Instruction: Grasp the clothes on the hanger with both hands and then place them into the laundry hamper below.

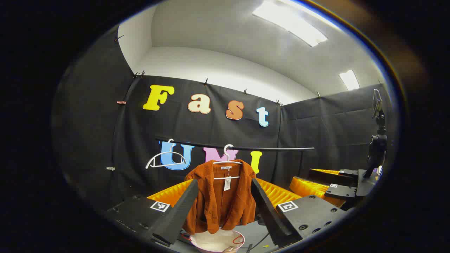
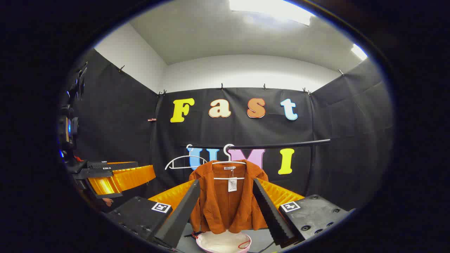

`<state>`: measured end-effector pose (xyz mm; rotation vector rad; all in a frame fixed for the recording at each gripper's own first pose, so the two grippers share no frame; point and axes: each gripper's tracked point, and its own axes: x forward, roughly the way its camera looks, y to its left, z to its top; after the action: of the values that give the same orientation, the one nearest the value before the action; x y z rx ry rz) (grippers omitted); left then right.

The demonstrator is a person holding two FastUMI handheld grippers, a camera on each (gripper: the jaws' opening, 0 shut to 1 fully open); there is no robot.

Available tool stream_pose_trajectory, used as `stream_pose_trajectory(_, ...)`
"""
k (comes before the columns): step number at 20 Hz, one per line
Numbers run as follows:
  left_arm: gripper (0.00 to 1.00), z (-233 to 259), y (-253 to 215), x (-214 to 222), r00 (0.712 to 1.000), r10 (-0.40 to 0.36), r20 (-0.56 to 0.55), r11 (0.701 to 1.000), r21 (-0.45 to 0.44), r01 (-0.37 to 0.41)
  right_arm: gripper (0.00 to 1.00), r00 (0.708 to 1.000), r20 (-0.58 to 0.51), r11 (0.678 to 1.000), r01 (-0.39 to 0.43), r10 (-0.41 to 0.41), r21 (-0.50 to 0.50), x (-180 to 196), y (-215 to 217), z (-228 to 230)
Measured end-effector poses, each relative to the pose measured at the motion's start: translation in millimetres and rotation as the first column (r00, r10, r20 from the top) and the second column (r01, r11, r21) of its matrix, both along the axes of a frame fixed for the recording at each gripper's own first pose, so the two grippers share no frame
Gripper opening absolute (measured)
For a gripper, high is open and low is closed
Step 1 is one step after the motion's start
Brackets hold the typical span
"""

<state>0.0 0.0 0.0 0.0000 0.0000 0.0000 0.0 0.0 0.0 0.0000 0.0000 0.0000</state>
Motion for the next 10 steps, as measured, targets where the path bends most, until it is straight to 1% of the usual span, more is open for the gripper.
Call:
stream_pose_trajectory(5, 0.95, 2, 1, 5, 1.000, 0.010, 0.019, 1.000, 0.014, -0.010, 0.97, 1.000, -0.008, 1.000, -0.024, 0.024, -0.006, 8, 0, -5)
stream_pose_trajectory(10, 0.95, -3, 1, 11, 1.000, 0.011, 0.009, 1.000, -0.012, -0.011, 0.96, 0.999, -0.019, 0.999, -0.036, 0.036, 0.006, 13, 0, -11)
